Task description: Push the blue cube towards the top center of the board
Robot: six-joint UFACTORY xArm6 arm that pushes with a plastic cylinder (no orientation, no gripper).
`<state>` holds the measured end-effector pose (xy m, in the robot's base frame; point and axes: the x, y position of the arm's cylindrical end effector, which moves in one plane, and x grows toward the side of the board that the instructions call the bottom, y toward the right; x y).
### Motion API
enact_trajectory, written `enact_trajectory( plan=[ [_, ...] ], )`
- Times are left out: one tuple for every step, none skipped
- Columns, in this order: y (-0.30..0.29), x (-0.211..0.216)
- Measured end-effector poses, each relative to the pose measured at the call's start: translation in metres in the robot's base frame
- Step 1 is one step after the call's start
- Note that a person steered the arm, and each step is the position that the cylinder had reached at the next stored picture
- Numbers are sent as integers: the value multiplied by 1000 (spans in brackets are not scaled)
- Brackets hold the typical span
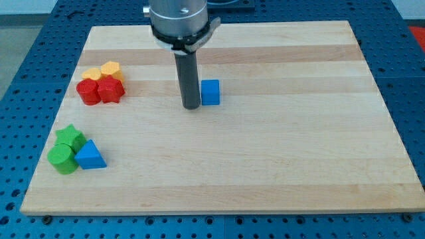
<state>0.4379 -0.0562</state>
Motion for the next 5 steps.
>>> enact_trajectory(
  plan=[
    [3,20],
    [29,18],
    [31,-9],
    [29,-44],
    [29,-70]
  ],
)
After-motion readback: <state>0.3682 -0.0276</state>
